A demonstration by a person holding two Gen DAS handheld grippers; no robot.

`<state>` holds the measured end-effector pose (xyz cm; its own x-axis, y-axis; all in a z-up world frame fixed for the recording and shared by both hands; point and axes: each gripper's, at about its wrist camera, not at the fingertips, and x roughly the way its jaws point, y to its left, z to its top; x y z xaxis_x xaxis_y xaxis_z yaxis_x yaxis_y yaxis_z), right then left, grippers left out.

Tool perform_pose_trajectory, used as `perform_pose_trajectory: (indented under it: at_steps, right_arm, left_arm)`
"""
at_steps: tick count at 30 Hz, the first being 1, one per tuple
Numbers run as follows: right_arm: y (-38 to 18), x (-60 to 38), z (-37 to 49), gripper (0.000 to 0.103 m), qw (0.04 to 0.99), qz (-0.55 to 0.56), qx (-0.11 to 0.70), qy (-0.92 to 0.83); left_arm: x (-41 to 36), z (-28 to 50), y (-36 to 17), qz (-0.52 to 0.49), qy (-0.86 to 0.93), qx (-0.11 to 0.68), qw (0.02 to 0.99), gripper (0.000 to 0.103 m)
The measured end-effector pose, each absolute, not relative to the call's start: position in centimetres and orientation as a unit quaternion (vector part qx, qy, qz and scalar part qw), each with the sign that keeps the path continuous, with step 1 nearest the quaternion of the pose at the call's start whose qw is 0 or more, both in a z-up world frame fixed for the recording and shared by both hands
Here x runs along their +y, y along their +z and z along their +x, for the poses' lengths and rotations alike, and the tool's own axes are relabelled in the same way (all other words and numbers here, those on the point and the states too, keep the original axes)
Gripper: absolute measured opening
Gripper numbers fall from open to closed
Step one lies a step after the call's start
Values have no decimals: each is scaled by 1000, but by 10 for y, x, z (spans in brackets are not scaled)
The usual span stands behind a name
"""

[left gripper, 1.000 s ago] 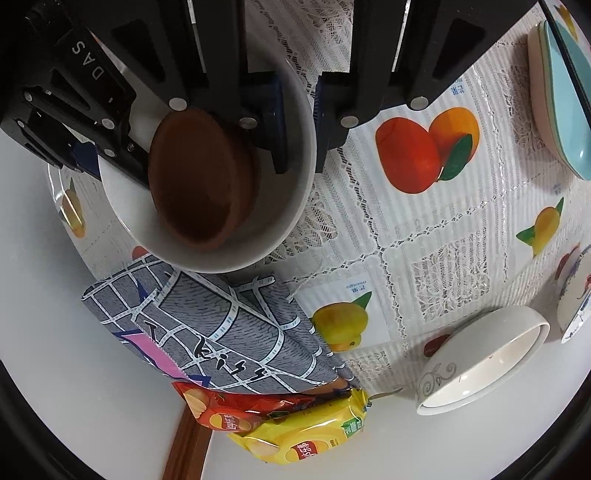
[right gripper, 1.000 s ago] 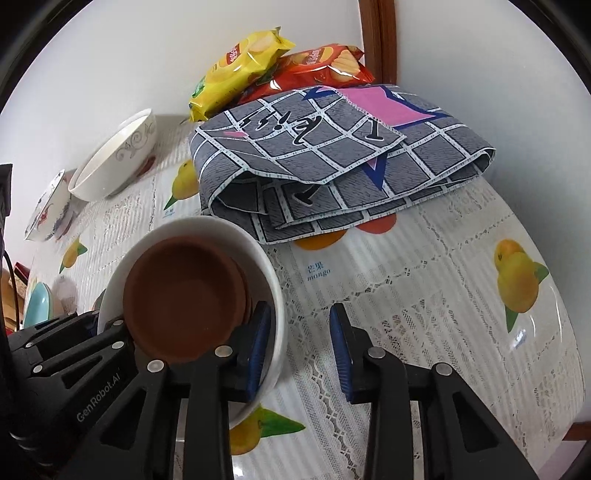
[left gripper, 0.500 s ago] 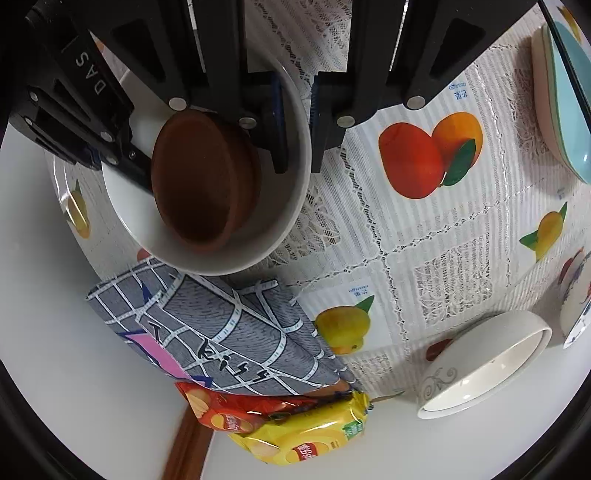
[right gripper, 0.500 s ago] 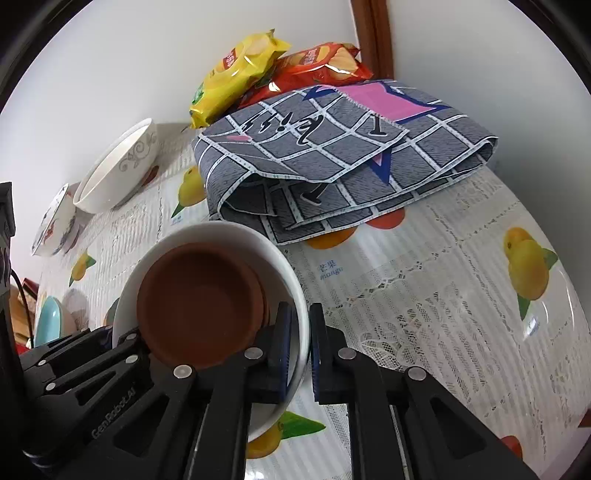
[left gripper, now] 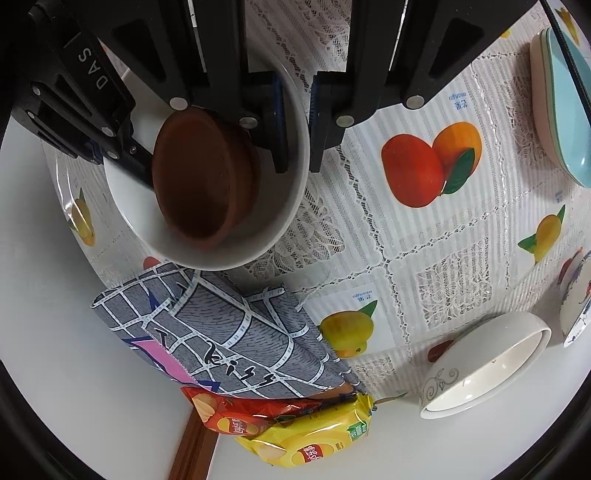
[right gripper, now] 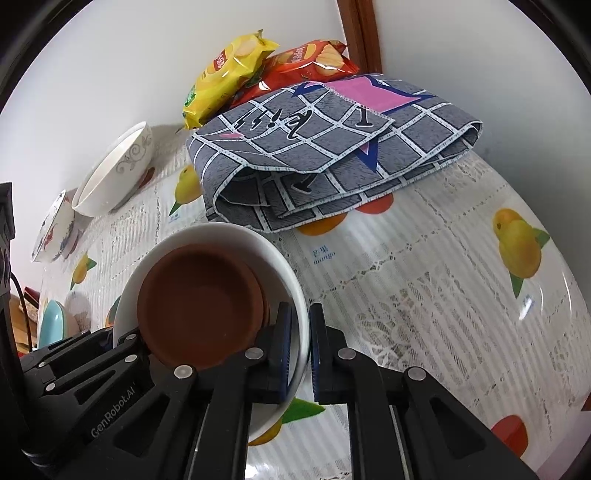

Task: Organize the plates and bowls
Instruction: 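Lift the white bowl with both grippers off the table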

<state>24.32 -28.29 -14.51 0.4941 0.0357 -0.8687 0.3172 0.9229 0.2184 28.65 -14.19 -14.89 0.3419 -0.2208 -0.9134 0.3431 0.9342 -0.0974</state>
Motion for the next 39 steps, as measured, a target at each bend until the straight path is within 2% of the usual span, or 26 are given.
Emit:
perform_pose_trajectory:
  at_steps: [12, 39]
  right_arm:
    - [-133, -267, 239, 9, 850, 178, 491, -68]
    - [-55, -189, 238, 9, 876, 161, 454, 4]
  left_arm:
    - [-117, 277, -135, 37, -161, 543, 823, 11]
    - [-33, 258, -52, 11, -98, 507, 857, 11]
